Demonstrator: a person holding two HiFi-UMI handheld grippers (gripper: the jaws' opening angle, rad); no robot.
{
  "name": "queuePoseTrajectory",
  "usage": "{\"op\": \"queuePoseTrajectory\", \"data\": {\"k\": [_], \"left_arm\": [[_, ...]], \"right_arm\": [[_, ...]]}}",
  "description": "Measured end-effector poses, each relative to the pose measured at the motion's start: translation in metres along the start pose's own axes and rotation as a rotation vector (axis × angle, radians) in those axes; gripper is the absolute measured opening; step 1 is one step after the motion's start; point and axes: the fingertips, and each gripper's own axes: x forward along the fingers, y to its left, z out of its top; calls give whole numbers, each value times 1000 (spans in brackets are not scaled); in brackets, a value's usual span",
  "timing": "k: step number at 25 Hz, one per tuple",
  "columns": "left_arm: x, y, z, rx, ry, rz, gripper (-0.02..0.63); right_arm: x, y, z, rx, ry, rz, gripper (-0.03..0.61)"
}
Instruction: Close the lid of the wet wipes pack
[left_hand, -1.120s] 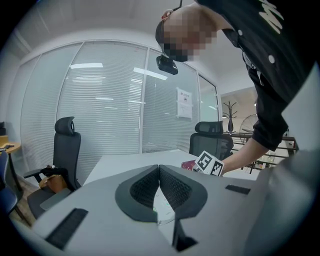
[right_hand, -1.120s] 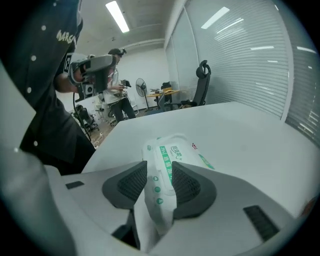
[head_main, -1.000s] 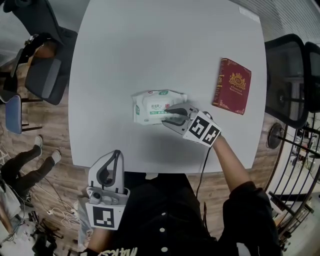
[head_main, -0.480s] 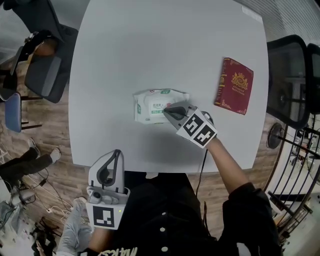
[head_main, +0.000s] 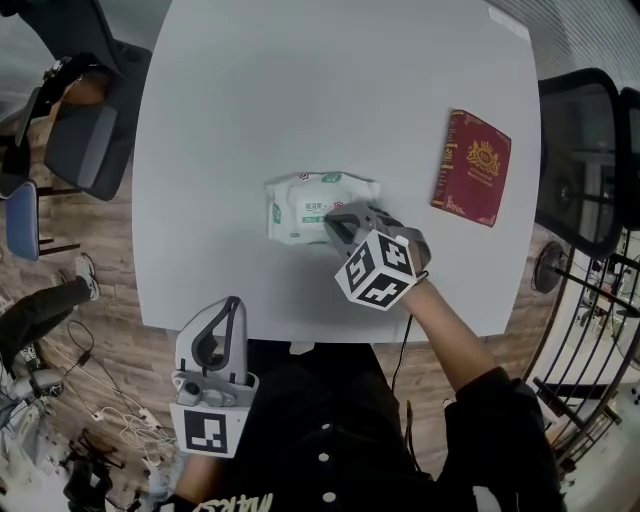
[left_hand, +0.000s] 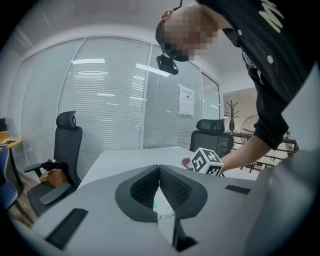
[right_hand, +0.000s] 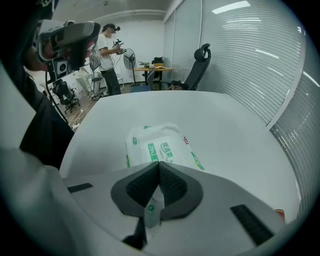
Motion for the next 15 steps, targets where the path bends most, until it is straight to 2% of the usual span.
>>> {"op": "queuePoseTrajectory", "data": {"k": [8, 12, 15], "left_arm": [[3, 1, 1, 4, 2, -5, 17], [3, 1, 7, 10, -14, -4, 17], [3, 2, 15, 17, -32, -1, 17]], "right_arm": [[1, 1, 0, -46, 24, -26, 28], [-3, -1, 0, 32, -25, 13, 29], [-9, -5, -2, 75, -61, -3, 28]]}}
